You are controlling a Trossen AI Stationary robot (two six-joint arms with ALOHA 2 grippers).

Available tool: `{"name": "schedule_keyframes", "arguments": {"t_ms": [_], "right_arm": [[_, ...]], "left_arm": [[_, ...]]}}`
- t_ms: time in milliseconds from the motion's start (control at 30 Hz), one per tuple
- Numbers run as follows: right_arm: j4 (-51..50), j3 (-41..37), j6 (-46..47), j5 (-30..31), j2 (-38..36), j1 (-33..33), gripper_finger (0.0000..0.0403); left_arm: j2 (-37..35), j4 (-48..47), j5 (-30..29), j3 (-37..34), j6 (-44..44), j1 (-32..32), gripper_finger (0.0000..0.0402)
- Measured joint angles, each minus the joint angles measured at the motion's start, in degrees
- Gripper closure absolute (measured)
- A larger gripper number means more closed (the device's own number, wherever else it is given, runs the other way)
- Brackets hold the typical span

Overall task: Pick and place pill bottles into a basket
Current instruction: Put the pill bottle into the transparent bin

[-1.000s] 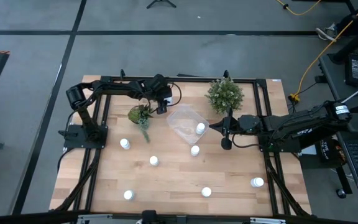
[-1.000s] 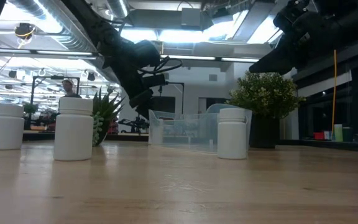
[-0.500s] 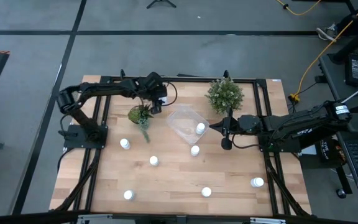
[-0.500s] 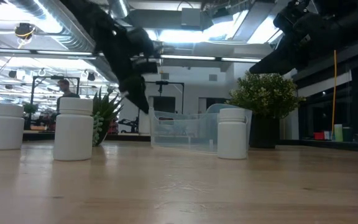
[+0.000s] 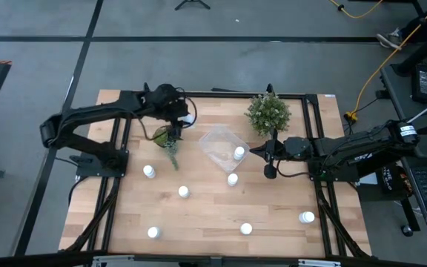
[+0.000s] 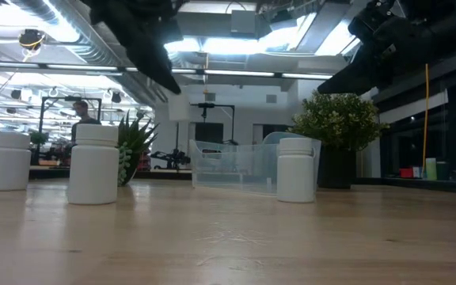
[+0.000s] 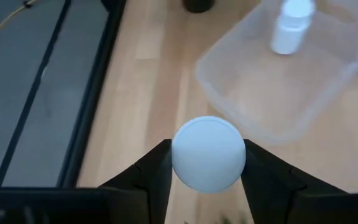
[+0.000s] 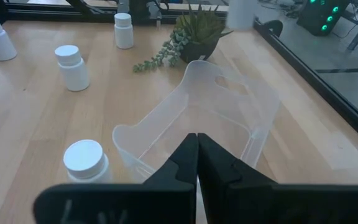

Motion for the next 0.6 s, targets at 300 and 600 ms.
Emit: {"name": "schedule_keyframes", "arguments": {"t_ms": [300,600], "right_arm": [[0.38,0.0,0.01,-0.01,0.0,0.0,0.0394],[0.63,0.0,0.01,0.0,0.0,-0.01,0.0394]], "left_arm": [[-3.32,-3.04,0.02,0.0,-0.1,-8.32,0.0247],[-3.35,1.78,3.66,-2.57,-2.19,-13.45,0.0247]]}}
